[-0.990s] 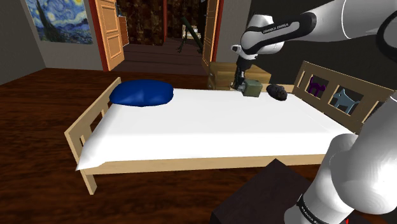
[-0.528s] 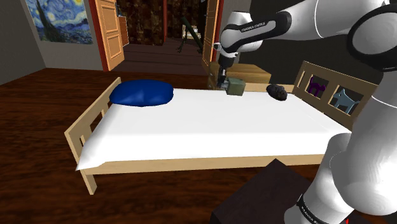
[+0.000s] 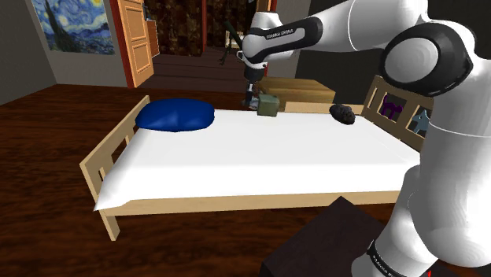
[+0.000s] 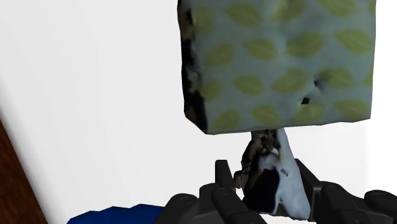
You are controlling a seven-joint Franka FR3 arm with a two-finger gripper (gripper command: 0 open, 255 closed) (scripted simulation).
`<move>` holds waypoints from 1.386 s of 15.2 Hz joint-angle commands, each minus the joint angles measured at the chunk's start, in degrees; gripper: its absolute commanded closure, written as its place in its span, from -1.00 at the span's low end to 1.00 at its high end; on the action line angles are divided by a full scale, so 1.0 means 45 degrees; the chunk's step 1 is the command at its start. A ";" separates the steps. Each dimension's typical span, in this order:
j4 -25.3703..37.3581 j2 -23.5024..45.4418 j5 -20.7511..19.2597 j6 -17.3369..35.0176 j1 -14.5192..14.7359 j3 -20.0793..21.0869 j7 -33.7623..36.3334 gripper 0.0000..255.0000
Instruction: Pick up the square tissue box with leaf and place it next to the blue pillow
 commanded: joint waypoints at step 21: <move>0.5233 0.4796 0.1103 -0.0697 0.0168 0.0913 0.1541 1.00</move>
